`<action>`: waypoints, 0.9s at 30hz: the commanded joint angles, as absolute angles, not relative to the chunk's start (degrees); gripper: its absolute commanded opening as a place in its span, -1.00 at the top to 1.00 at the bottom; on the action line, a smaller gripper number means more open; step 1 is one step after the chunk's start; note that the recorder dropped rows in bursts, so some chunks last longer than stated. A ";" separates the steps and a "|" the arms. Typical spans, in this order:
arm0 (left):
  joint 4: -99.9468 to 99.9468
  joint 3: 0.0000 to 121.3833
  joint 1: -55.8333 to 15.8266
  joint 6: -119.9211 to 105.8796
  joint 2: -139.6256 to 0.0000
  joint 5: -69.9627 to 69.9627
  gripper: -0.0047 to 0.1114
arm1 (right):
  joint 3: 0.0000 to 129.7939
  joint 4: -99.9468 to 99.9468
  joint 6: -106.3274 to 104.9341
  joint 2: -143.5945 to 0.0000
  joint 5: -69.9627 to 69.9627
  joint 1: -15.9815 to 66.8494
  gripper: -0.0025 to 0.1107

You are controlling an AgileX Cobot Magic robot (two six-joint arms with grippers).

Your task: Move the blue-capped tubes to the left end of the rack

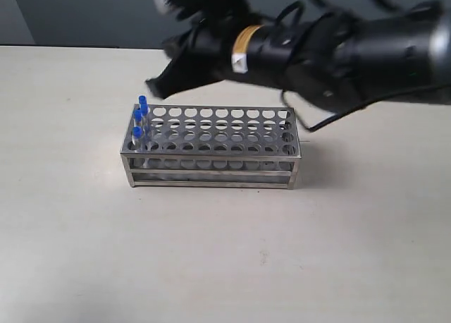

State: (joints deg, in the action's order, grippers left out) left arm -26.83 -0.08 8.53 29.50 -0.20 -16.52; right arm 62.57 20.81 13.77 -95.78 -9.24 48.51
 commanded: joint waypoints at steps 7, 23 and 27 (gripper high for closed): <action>-26.82 0.00 8.38 29.59 0.00 -16.67 0.90 | 37.24 19.44 13.23 -58.04 -1.30 26.35 0.96; -26.82 0.00 8.38 29.59 0.00 -16.67 0.90 | 26.98 16.60 13.70 -15.47 23.49 19.69 0.96; -26.82 0.00 8.38 29.59 0.00 -16.67 0.90 | 26.98 16.18 13.70 -12.01 23.49 19.69 0.96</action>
State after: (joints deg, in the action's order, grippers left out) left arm -26.83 -0.08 8.53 29.50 -0.20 -16.52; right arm 27.41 16.42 13.68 -14.14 23.24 19.96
